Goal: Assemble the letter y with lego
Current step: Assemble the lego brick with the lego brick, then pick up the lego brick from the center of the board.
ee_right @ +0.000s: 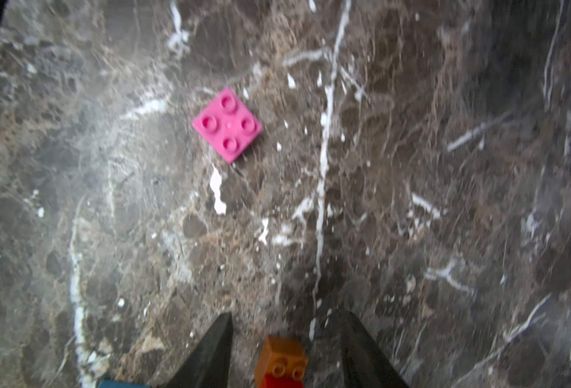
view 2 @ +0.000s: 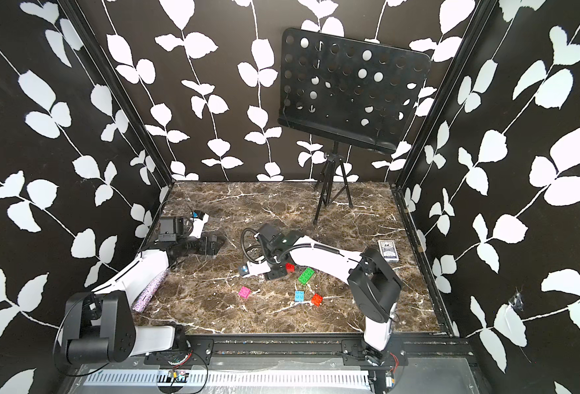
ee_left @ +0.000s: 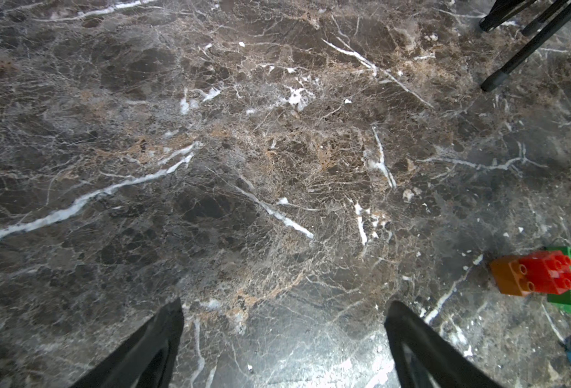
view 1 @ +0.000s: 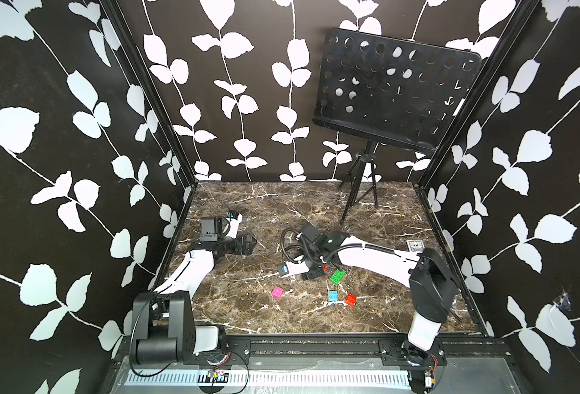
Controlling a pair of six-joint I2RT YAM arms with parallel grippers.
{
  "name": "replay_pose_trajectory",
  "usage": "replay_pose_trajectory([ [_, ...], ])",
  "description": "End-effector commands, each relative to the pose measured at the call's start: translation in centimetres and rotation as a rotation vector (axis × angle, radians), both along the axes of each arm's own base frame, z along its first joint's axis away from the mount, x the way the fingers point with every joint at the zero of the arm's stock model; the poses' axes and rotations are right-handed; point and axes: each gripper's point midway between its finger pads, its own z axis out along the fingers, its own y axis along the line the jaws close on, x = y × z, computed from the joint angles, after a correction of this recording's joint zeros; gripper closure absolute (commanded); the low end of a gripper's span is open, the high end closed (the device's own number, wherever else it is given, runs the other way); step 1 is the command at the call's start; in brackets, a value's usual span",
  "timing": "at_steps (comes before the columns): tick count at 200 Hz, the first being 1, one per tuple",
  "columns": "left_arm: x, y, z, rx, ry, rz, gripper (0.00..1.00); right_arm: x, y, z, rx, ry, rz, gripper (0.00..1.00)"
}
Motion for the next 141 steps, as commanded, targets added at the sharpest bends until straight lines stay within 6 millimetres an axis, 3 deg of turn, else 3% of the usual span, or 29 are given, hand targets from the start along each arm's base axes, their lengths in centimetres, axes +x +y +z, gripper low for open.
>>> replay_pose_trajectory([
  [1,-0.2,0.4,0.8,0.008,-0.033,0.006,0.04,-1.4,2.7,-0.6,0.045,0.02,0.139,0.49],
  [49,-0.2,0.4,0.8,0.006,-0.035,0.005,0.04,-3.3,5.6,-1.9,0.062,0.064,0.247,0.48],
  [141,-0.2,0.4,0.8,0.002,-0.032,0.004,0.04,-5.1,6.9,-4.4,0.021,0.132,0.328,0.47],
])
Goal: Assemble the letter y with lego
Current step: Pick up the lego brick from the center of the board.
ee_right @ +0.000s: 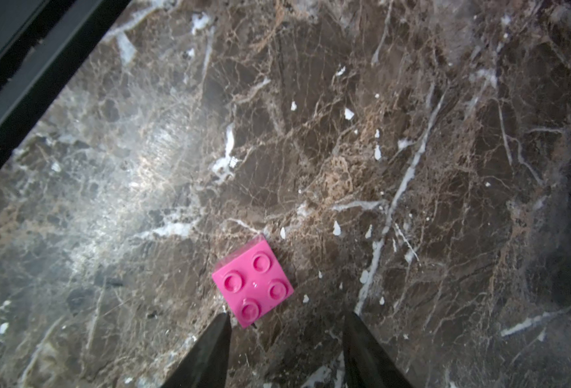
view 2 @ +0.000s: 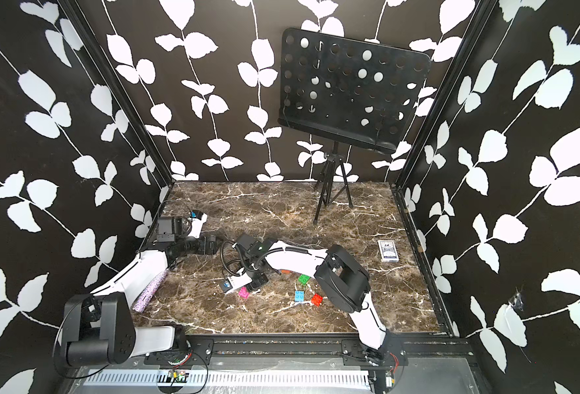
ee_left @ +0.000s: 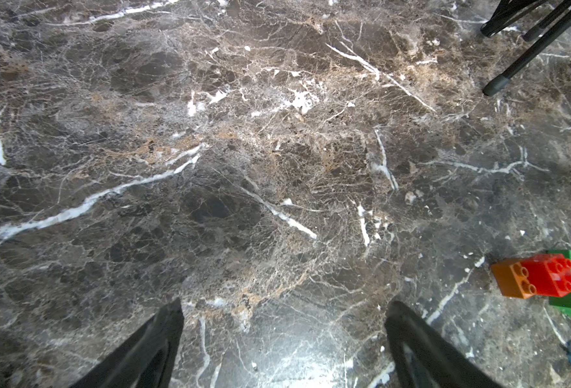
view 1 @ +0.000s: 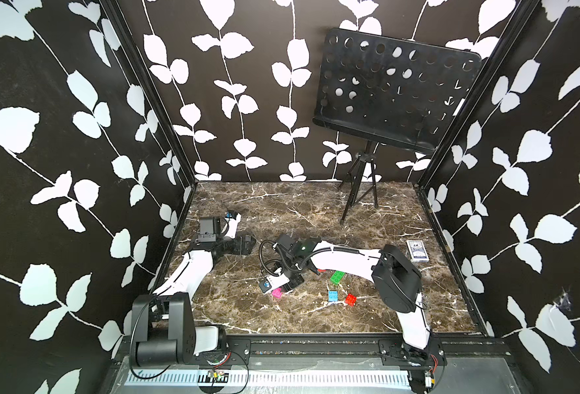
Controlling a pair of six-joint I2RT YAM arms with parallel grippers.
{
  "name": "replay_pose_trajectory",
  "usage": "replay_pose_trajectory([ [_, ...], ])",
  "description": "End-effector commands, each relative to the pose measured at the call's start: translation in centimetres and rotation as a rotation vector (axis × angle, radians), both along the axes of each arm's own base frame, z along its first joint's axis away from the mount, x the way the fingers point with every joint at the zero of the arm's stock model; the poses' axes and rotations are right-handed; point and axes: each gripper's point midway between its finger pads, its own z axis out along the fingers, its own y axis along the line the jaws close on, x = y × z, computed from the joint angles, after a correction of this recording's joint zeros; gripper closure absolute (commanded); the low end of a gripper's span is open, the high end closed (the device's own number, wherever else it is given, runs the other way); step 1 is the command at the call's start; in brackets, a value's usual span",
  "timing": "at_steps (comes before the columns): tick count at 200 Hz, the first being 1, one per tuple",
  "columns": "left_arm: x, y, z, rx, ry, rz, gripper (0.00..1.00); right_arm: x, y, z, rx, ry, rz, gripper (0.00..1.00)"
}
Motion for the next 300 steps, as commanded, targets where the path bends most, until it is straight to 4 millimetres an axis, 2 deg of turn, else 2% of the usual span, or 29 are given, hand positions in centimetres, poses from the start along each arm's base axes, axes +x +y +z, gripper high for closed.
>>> replay_pose_trajectory([
  [1,-0.2,0.1,0.6,0.003,-0.026,-0.005,0.04,-1.5,0.1,-0.6,-0.02,0.039,0.069,0.47],
  [95,-0.2,0.1,0.4,0.002,-0.023,-0.006,0.04,-2.2,0.2,-2.4,-0.07,0.092,0.09,0.51],
  [130,-0.3,0.0,0.2,0.0,-0.018,-0.008,0.05,-2.2,0.6,-2.0,-0.049,0.111,0.063,0.68],
  [147,-0.4,-0.2,0.1,-0.016,-0.01,-0.013,0.05,-1.5,0.9,-1.2,-0.018,0.128,-0.016,0.72],
  [166,-0.4,-0.6,0.0,-0.049,0.004,-0.014,0.07,0.7,0.6,-0.3,0.03,0.131,-0.187,0.73],
  [190,-0.5,-1.7,-0.1,-0.081,0.018,-0.033,0.08,4.3,-1.4,0.6,0.058,0.115,-0.442,0.75],
  [210,-0.8,-3.1,-0.3,-0.079,0.026,-0.08,0.08,5.9,-3.7,0.6,0.038,0.09,-0.594,0.76],
  [229,-1.1,-4.1,-0.7,-0.075,0.037,-0.111,0.08,6.4,-5.5,0.3,0.015,0.066,-0.686,0.76],
  [233,-1.1,-4.2,-0.8,-0.074,0.038,-0.115,0.08,5.9,-6.5,-0.7,-0.019,0.069,-0.703,0.76],
  [254,-1.3,-4.6,-1.0,-0.073,0.045,-0.128,0.08,6.4,-8.4,-1.6,-0.059,0.053,-0.771,0.76],
  [283,-1.3,-4.8,-1.1,-0.068,0.042,-0.136,0.08,6.3,-8.8,-1.9,-0.069,0.072,-0.765,0.73],
  [300,-1.3,-4.8,-1.0,-0.062,0.039,-0.135,0.08,5.9,-8.8,-1.9,-0.079,0.077,-0.73,0.65],
])
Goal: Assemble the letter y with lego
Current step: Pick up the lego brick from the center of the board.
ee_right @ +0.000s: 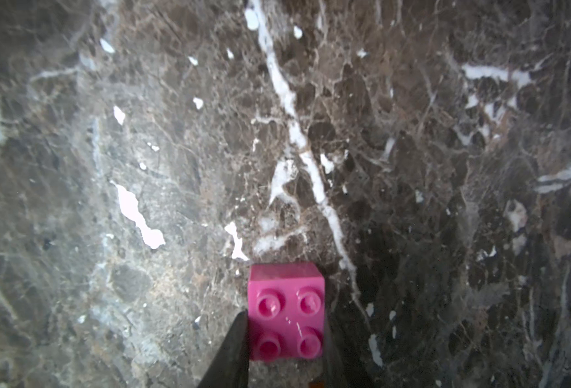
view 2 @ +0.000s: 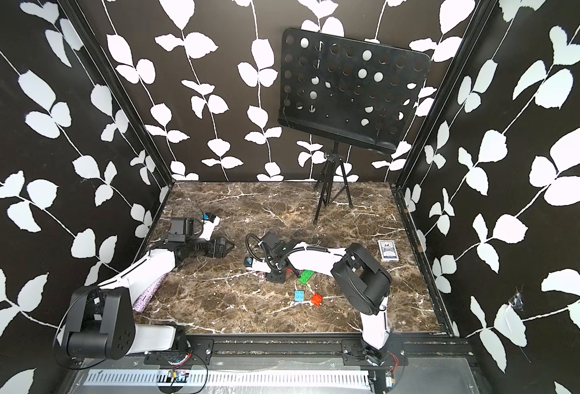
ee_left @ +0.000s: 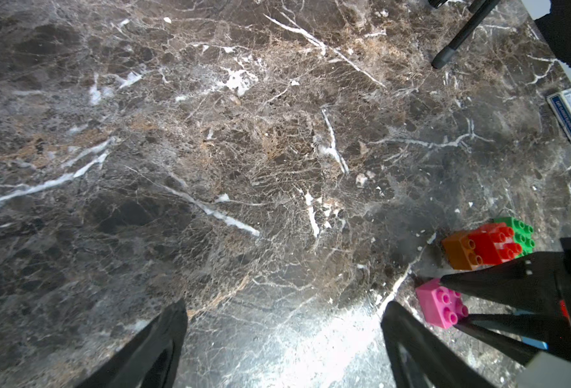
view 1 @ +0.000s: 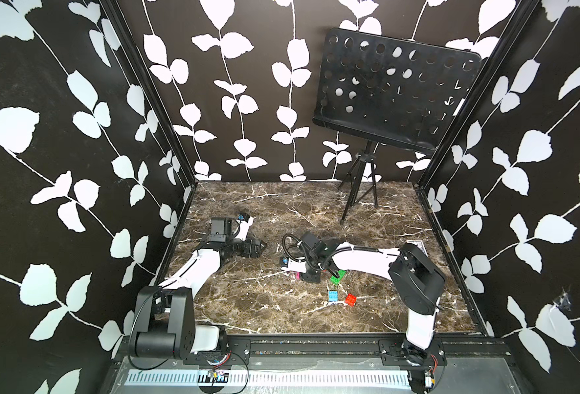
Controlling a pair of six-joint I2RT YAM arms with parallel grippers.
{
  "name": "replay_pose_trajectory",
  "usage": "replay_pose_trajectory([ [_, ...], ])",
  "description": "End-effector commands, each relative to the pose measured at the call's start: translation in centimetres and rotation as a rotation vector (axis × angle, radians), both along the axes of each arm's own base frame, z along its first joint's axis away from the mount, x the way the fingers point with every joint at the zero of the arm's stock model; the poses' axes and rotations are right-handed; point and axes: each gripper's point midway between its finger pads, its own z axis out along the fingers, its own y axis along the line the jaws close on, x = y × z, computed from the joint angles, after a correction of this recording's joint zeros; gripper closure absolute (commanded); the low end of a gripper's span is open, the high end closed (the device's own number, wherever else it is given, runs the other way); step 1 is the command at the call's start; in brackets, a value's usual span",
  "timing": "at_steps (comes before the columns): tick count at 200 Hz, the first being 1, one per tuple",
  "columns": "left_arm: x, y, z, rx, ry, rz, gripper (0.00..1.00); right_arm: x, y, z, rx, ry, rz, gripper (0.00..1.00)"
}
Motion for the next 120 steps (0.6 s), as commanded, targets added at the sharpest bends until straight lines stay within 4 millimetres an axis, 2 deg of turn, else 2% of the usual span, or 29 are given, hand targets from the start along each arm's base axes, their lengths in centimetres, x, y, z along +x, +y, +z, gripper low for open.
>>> replay_pose_trajectory([
  [1,-0.2,-0.2,0.0,-0.004,-0.009,-0.01,0.08,0.2,-0.1,0.5,0.004,-0.001,0.003,0.64],
  [13,-0.2,-0.2,0.0,-0.001,-0.011,-0.011,0.08,0.1,0.0,1.0,0.012,0.0,0.021,0.56],
  [32,-0.3,-0.2,-0.1,0.003,-0.011,-0.019,0.08,0.3,-0.3,2.2,0.037,-0.012,0.026,0.5],
  [57,-0.5,-0.8,-0.2,0.001,-0.01,-0.044,0.08,1.0,-2.1,3.0,0.023,-0.023,0.007,0.48],
  [91,-1.1,-2.3,-0.1,-0.041,-0.001,-0.095,0.08,1.9,-5.7,2.8,-0.037,-0.033,-0.035,0.48],
  [120,-1.2,-2.5,-0.2,-0.035,0.0,-0.102,0.08,1.6,-6.8,2.1,-0.072,-0.018,-0.039,0.48],
])
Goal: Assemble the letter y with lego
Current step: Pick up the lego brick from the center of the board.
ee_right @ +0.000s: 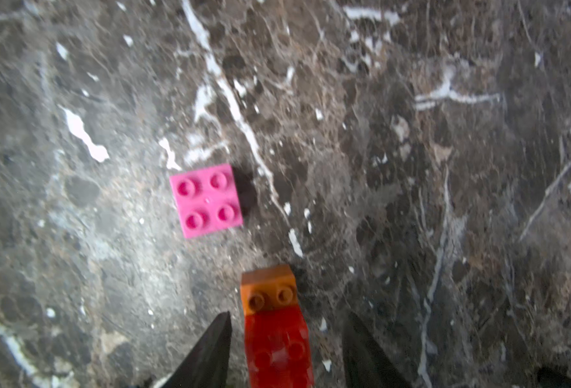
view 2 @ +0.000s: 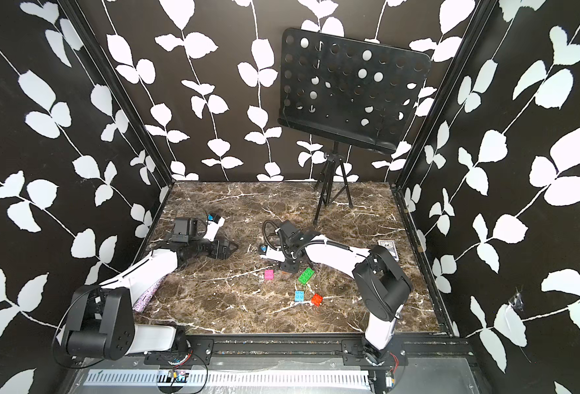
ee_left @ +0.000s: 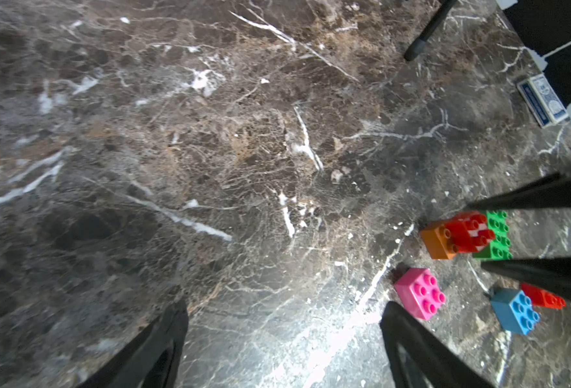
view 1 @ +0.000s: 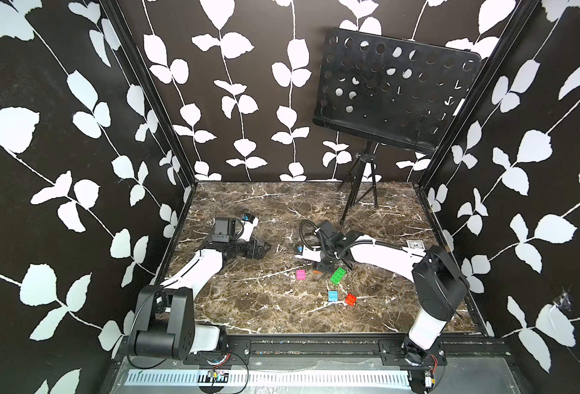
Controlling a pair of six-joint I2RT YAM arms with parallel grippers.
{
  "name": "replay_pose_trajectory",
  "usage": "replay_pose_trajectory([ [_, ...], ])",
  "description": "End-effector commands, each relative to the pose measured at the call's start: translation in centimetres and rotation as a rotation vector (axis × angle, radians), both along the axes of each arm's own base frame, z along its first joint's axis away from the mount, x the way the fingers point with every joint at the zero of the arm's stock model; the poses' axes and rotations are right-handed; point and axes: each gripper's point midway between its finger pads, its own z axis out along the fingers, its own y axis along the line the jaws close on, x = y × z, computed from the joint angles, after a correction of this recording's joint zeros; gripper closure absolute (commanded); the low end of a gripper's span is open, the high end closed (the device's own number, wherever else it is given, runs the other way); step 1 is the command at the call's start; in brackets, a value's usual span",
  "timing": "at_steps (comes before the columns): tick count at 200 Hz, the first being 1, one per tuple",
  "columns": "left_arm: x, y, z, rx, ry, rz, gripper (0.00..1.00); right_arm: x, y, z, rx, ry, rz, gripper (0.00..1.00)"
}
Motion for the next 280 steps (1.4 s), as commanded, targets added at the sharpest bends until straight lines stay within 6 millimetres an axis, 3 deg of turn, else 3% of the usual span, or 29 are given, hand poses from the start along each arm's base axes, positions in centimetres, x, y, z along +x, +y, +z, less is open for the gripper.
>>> replay_pose_trajectory([
  [1,-0.4,-0.5,-0.3,-0.009,-0.001,-0.027,0.08,-1.2,-1.4,-1.1,-0.062,0.035,0.024,0.48],
  [131,-0.2,-0.1,-0.4,0.014,-0.008,-0.016,0.08,-0.4,0.8,-3.3,-0.029,0.087,0.031,0.49],
  [193,-0.2,0.0,-0.5,0.021,-0.01,-0.018,0.08,-0.4,0.9,-3.7,-0.031,0.1,0.024,0.65],
  [226,-0.2,0.1,-0.5,0.029,-0.013,-0.018,0.08,-0.6,0.8,-3.1,-0.026,0.093,0.03,0.72],
  [280,0.0,0.4,-0.4,0.052,-0.021,-0.009,0.08,-1.6,2.1,0.1,0.004,0.041,0.084,0.77],
])
